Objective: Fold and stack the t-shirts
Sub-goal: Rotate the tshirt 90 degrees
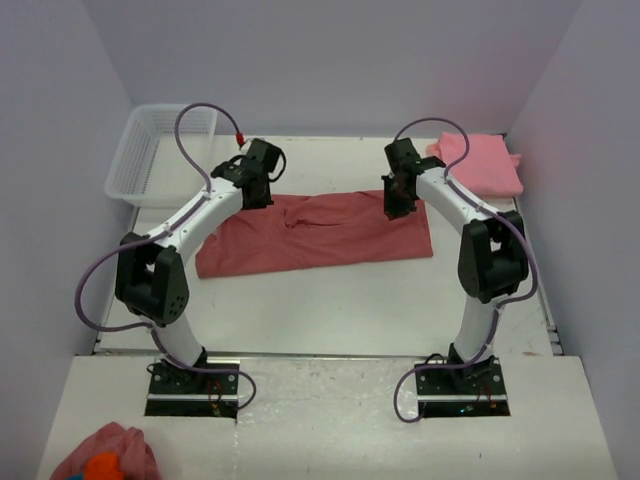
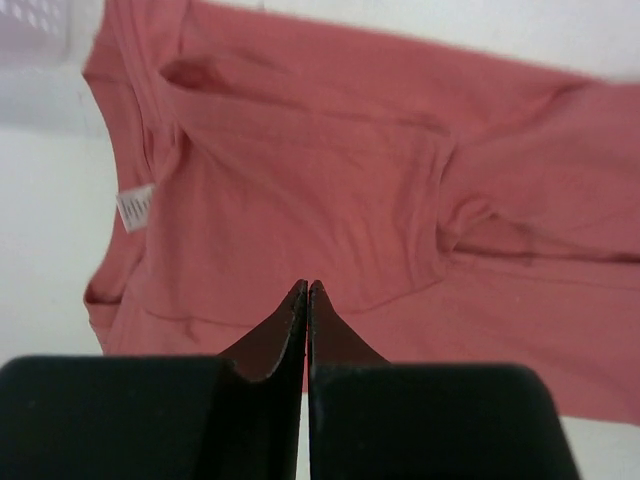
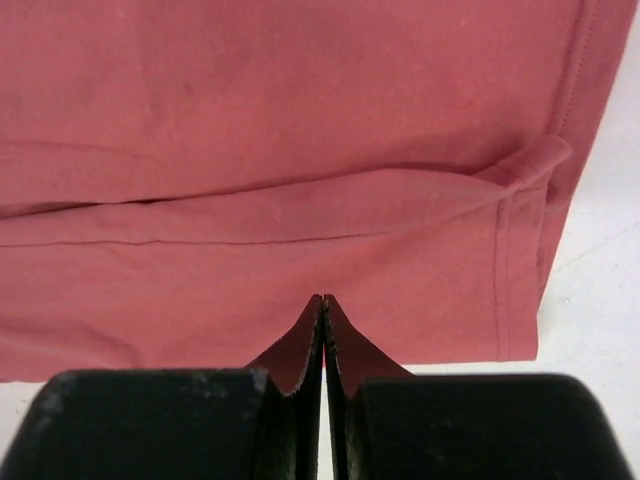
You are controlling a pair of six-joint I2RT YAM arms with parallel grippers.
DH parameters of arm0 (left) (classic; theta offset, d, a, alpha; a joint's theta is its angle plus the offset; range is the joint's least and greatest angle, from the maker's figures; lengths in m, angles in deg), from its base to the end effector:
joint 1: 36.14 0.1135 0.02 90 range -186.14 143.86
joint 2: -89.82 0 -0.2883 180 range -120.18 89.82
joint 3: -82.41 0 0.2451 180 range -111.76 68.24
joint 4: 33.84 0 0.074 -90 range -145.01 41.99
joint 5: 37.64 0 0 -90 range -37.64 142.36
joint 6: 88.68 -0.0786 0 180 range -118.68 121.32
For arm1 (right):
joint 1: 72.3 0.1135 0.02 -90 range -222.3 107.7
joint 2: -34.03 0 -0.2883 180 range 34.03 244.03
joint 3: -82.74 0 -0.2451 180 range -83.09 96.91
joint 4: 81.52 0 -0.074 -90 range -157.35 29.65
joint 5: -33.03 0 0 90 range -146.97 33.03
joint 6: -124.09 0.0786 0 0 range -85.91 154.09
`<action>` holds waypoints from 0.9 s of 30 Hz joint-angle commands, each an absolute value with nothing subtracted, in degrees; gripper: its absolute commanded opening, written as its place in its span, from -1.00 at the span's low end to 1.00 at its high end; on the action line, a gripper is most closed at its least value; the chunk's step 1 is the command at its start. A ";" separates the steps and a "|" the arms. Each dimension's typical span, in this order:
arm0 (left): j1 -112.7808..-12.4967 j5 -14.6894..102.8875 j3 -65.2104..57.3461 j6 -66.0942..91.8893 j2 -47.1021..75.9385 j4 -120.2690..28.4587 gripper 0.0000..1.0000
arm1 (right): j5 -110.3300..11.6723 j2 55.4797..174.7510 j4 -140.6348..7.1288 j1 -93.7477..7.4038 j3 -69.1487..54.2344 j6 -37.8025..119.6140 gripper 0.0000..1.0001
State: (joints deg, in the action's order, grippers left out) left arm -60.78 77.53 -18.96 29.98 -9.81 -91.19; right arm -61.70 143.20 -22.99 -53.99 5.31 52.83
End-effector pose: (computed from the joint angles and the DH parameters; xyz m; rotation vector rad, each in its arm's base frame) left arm 0.3731 -0.1344 0.2854 -0.2513 2.4063 0.1466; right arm 0.4029 0.1265 0.2194 0.0348 2.7030 0.0835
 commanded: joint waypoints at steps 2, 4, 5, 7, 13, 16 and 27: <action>-60.66 73.10 -14.82 35.15 -10.44 -94.59 -1.00 | -58.21 146.17 -23.94 -54.19 10.94 54.57 -1.00; -60.66 72.84 -15.08 35.33 -12.03 -95.29 -1.00 | -58.20 148.64 -23.32 -54.28 12.70 55.36 -1.00; -60.57 72.93 -15.26 35.42 -13.52 -95.12 -1.00 | -58.46 149.17 -23.14 -54.19 12.97 55.36 -1.00; -60.14 73.36 -16.48 35.42 -15.80 -94.94 -1.00 | -58.46 150.39 -23.14 -54.19 13.67 55.19 -1.00; -57.76 70.47 -23.15 35.24 -23.62 -95.12 -1.00 | -57.32 151.63 -22.87 -54.19 13.77 55.27 -1.00; -57.32 69.32 -26.76 35.16 -27.40 -94.77 -1.00 | -55.83 152.51 -22.97 -54.19 13.50 55.27 -1.00; -56.09 66.43 -34.42 34.10 -37.34 -94.94 -1.00 | -53.54 157.43 -21.56 -54.19 14.56 56.15 -1.00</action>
